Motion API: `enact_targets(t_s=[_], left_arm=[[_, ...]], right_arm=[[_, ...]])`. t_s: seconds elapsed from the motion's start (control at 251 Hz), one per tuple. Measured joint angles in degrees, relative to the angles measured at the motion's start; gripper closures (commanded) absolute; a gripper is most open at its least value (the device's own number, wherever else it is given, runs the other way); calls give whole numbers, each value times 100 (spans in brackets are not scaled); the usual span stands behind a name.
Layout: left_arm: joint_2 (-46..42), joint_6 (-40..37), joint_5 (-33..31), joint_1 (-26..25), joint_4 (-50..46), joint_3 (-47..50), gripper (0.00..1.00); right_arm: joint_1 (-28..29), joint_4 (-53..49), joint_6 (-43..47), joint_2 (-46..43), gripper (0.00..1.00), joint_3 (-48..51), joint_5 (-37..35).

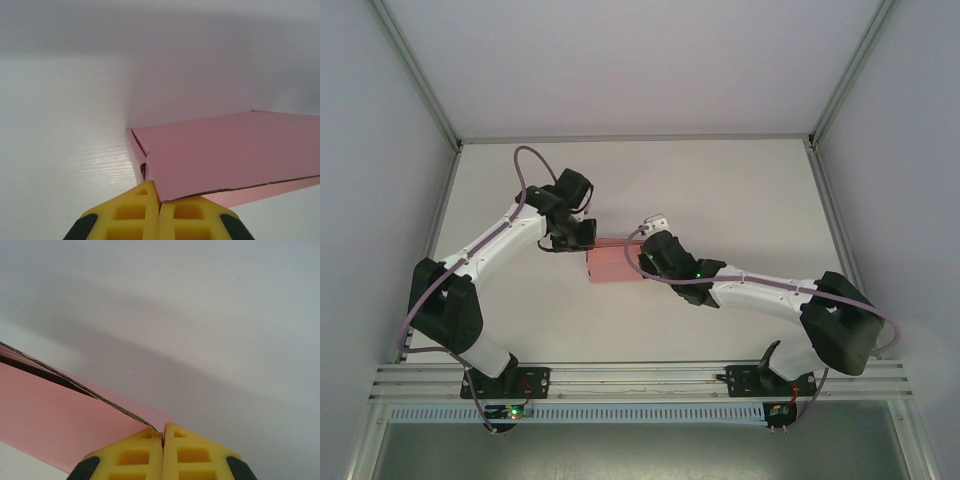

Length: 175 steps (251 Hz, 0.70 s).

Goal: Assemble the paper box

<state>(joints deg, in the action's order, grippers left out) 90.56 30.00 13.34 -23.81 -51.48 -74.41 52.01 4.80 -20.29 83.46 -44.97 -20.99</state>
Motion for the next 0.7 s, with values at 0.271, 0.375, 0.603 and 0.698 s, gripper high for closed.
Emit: enact_targets(t_s=[0.271, 0.375, 0.603, 0.698], left_arm=[[245, 155, 376, 219, -131, -249, 100], [229, 133, 361, 219, -142, -216, 100], [9, -192, 22, 68, 68, 70, 100], [-4, -387, -468, -136, 46, 70, 100]], right_arm=[[0, 76, 79, 59, 100, -13, -33], [0, 81, 79, 59, 100, -11, -39], [2, 149, 81, 59, 100, 17, -11], [2, 146, 94, 59, 100, 20, -13]])
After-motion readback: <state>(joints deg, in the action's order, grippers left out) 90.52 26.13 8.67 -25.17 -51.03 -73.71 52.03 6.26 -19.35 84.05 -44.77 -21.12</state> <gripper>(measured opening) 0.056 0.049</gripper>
